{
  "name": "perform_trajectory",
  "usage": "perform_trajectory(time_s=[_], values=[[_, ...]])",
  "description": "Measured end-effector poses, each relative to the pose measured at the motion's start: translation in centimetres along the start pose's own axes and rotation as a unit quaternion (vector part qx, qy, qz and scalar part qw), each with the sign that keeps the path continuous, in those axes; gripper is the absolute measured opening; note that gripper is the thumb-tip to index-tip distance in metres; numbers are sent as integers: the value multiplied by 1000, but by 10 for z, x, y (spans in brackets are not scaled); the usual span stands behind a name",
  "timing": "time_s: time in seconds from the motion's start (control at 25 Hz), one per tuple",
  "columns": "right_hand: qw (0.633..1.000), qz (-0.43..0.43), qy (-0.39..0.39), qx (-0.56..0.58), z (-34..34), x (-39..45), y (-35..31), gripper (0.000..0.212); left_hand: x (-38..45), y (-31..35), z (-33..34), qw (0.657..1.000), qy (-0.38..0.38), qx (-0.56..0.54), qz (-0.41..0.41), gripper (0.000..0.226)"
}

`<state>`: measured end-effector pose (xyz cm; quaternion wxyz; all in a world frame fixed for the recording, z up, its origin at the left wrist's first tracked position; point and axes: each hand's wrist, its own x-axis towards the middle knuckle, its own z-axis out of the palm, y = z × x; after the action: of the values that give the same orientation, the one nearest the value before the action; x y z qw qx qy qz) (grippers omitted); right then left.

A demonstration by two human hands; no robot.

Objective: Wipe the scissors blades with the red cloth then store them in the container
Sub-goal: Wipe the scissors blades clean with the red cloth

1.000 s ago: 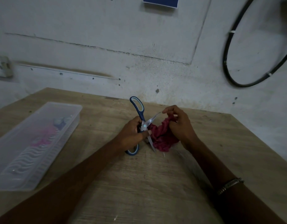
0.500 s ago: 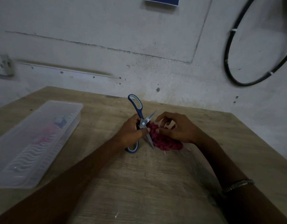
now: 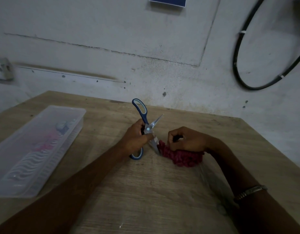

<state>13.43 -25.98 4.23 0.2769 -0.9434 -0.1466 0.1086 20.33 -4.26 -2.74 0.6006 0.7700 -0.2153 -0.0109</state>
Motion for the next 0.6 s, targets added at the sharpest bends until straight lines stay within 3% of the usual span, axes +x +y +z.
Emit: perform_trajectory(time_s=[0.08, 0.16, 0.28, 0.36, 0.44, 0.52, 0.6], values=[[999, -5, 49, 23, 1, 1, 0, 15, 0, 1, 0, 1000, 2, 2, -3, 27], [984, -2, 162, 79, 0, 3, 1, 17, 1, 1, -1, 1000, -1, -3, -3, 27], [898, 15, 420, 128, -5, 4, -1, 12, 0, 2, -1, 1000, -7, -5, -7, 30], [833, 27, 548, 75, -2, -1, -11, 7, 1, 1, -2, 1000, -4, 10, -8, 30], [834, 4, 550, -40, 10, -1, -23, 11, 0, 1, -2, 1000, -6, 10, 0, 29], [869, -26, 473, -145, 29, 9, -29, 19, -1, 2, -2, 1000, -12, 4, 8, 31], [893, -46, 423, -146, 43, 19, -32, 21, -2, 3, 0, 1000, -21, -3, 18, 30]])
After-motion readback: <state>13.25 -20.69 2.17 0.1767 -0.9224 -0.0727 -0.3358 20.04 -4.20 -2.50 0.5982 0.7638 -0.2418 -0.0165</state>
